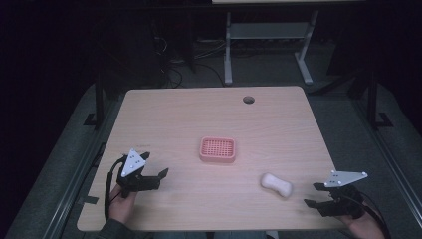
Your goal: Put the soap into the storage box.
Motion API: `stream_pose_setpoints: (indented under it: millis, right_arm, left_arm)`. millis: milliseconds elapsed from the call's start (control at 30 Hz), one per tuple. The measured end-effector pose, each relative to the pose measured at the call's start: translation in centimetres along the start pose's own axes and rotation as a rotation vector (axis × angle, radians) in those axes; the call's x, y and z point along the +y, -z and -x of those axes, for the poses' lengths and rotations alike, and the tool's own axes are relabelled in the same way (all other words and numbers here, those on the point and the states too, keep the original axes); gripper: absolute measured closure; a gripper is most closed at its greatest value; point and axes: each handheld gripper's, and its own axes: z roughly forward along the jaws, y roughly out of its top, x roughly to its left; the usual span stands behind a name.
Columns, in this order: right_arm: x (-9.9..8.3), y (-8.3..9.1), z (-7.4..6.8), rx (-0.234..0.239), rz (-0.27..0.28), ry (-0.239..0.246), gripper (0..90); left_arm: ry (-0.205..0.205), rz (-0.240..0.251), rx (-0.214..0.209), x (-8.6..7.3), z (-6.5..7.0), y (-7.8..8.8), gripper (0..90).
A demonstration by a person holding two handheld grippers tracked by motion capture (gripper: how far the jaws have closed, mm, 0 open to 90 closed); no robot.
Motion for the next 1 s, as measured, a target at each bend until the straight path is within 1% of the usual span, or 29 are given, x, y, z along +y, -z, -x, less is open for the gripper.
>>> stream_pose_setpoints:
  millis: [33, 167, 300, 400, 533, 567, 633, 700, 800, 867, 1000]
  right_arm:
    - [0.0, 0.0, -0.1, 0.003, -0.008, -0.005, 32.0]
    - [0.0, -0.3, -0.1, 0.006, -0.021, 0.008, 32.0]
    - [0.1, -0.4, -0.1, 0.007, -0.024, 0.013, 31.5]
    - [0.3, -0.5, -0.2, 0.008, -0.031, 0.016, 31.5]
    - [0.6, -0.4, -0.3, -0.001, -0.021, 0.026, 31.0]
    - [0.6, -0.4, -0.3, 0.001, -0.021, 0.020, 30.7]
    - [0.8, -0.4, -0.3, -0.002, -0.019, 0.024, 30.1]
    - [0.9, -0.3, -0.4, -0.010, -0.026, 0.031, 30.2]
    - [1.2, -0.2, -0.4, -0.014, -0.021, 0.044, 29.7]
    - [1.5, -0.1, -0.4, -0.020, -0.022, 0.044, 28.9]
    - [2.0, -0.2, -0.5, -0.019, -0.026, 0.057, 28.6]
  left_arm:
    - [0.001, 0.000, 0.000, 0.0, 0.0, 0.0, 14.6]
    - [0.000, 0.005, 0.000, 0.0, 0.1, 0.0, 14.6]
    - [0.004, 0.003, -0.003, 0.0, 0.1, 0.0, 14.6]
    - [-0.002, 0.005, 0.000, 0.0, 0.1, 0.1, 14.6]
    - [-0.001, 0.000, 0.000, 0.0, 0.0, 0.1, 14.6]
    - [0.000, 0.000, 0.000, 0.0, 0.0, 0.0, 14.6]
    - [0.000, 0.001, -0.001, 0.0, 0.1, 0.0, 14.6]
    - [0.004, 0.004, -0.001, 0.0, 0.1, 0.0, 14.6]
    - [-0.001, 0.000, 0.000, 0.0, 0.0, 0.1, 14.6]
    - [0.001, -0.001, 0.000, 0.0, 0.0, 0.1, 14.6]
    - [0.007, 0.005, 0.001, 0.0, 0.0, 0.1, 14.6]
